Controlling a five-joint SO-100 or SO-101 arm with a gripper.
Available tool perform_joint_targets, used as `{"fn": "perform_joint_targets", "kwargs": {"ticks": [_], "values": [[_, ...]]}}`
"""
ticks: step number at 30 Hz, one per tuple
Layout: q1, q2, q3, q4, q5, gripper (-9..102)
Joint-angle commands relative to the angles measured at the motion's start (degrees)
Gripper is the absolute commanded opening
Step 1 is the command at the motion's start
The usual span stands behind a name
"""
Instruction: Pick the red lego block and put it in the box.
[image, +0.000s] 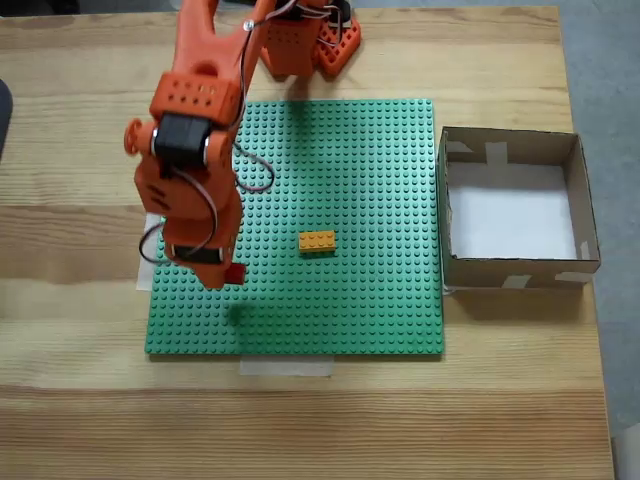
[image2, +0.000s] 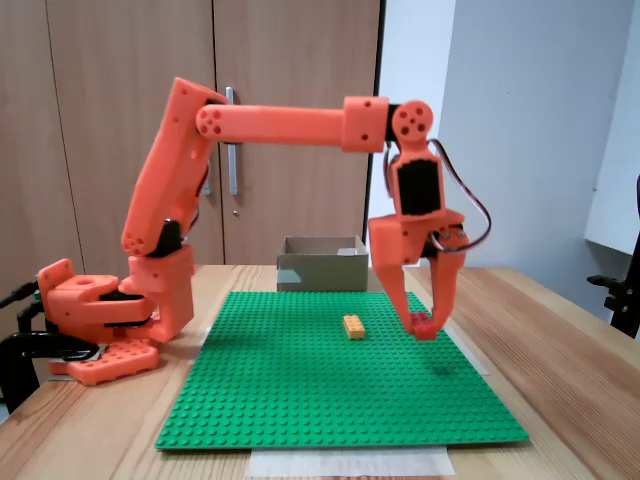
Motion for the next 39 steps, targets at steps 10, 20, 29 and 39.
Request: {"fn": "perform_joint_targets", "kwargs": {"ticks": [10, 20, 29, 39], "values": [[-0.88, 23.91, 9.84, -2.2, -0.53, -1], [-8.7, 41.75, 16.79, -0.35, 0.0, 0], [-18.72, 50.63, 16.88, 2.37, 1.32, 0], [-28.65, 53.96, 16.7, 1.67, 1.93, -1]]}}
